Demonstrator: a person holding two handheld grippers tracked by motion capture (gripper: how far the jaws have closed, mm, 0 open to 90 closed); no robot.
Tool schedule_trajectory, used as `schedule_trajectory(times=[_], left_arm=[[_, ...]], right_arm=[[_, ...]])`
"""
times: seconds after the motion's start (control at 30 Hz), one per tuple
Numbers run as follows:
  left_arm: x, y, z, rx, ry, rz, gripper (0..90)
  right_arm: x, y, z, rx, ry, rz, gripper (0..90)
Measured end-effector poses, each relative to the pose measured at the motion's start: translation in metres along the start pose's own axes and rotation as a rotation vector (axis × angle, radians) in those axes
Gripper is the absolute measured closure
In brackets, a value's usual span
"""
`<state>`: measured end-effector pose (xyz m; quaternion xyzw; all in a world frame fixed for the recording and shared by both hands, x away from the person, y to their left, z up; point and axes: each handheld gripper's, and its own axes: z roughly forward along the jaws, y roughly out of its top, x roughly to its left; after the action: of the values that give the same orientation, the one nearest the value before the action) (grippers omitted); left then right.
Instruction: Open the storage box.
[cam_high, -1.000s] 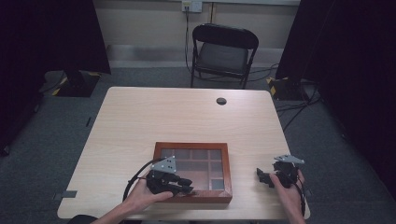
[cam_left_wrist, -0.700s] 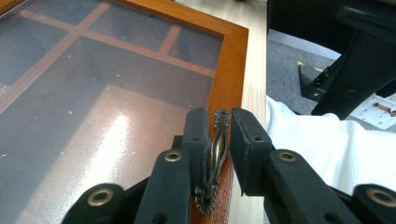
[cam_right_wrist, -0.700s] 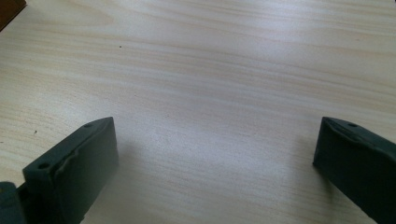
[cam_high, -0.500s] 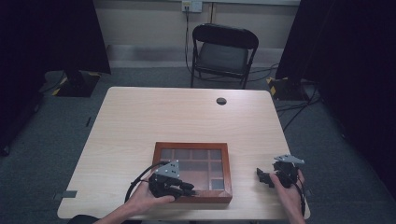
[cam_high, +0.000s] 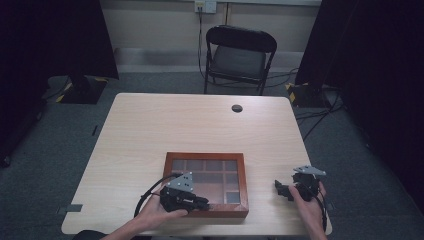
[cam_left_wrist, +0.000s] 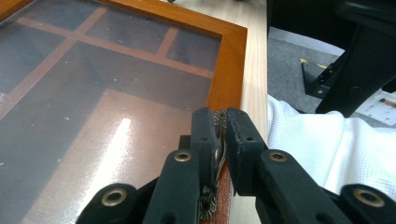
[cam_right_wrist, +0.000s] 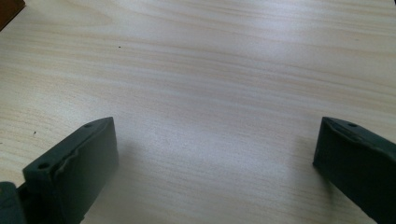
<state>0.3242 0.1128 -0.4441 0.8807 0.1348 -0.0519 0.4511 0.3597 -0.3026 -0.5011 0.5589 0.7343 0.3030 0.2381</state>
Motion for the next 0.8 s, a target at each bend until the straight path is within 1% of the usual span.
schedule_trajectory(times=[0.03, 0.1, 0.13, 0.17, 0.33, 0.37, 0.4, 0.43, 0.47, 0.5, 0.53, 0.6, 0.63, 0.67, 0.7, 0.73, 0.8], left_arm=[[0.001, 0.0, 0.0, -0.007, -0.006, -0.01, 82.2], [0.002, 0.0, 0.001, -0.006, -0.015, -0.017, 82.3], [0.002, 0.001, 0.001, -0.008, -0.015, -0.017, 82.3], [0.002, 0.002, 0.001, 0.008, -0.013, -0.009, 82.4], [0.003, 0.005, 0.002, 0.006, -0.021, -0.019, 82.6], [0.003, 0.005, 0.001, -0.001, -0.025, -0.02, 82.6], [0.003, 0.008, 0.0, -0.001, -0.027, -0.019, 82.7], [0.003, 0.008, 0.0, -0.001, -0.027, -0.019, 82.7], [0.003, 0.009, -0.001, 0.0, -0.028, -0.019, 82.7], [0.003, 0.01, -0.001, -0.005, -0.03, -0.024, 82.7], [0.002, 0.011, -0.002, -0.006, -0.024, -0.023, 82.7], [0.002, 0.013, -0.003, -0.003, -0.024, -0.02, 82.6], [0.003, 0.013, -0.004, -0.005, -0.028, -0.027, 82.6], [0.003, 0.014, -0.004, 0.001, -0.031, -0.031, 82.7], [0.004, 0.014, -0.004, 0.002, -0.034, -0.032, 82.7], [0.004, 0.014, -0.004, 0.002, -0.034, -0.032, 82.7], [0.004, 0.016, -0.005, 0.005, -0.035, -0.032, 82.7]], right_arm=[[0.0, 0.0, 0.0, 0.0, 0.0, 0.0, 0.0], [0.0, 0.0, 0.0, 0.0, 0.0, 0.0, 0.0], [0.0, 0.0, 0.0, 0.0, 0.0, 0.0, 0.0], [0.0, 0.0, 0.0, 0.0, 0.0, 0.0, 0.0], [0.0, 0.0, 0.0, 0.0, 0.002, -0.003, 0.0], [0.001, 0.0, 0.0, 0.001, 0.006, -0.003, 0.0], [0.001, 0.0, -0.001, 0.0, 0.023, -0.015, 0.1], [0.001, 0.0, -0.001, 0.0, 0.023, -0.015, 0.1], [0.003, 0.001, -0.002, -0.002, 0.05, -0.022, 3.3], [0.003, 0.001, -0.002, -0.002, 0.05, -0.022, 3.3], [0.004, 0.002, -0.002, 0.001, 0.058, -0.015, 5.2], [0.005, 0.004, -0.005, 0.005, 0.084, -0.017, 15.8], [0.005, 0.005, -0.006, 0.003, 0.107, -0.019, 17.3], [0.006, 0.006, -0.007, 0.009, 0.136, -0.014, 13.1], [0.01, 0.008, -0.009, 0.014, 0.196, -0.016, 16.1], [0.01, 0.008, -0.009, 0.014, 0.196, -0.016, 16.1], [0.016, 0.01, -0.011, 0.004, 0.23, -0.033, 14.1]])
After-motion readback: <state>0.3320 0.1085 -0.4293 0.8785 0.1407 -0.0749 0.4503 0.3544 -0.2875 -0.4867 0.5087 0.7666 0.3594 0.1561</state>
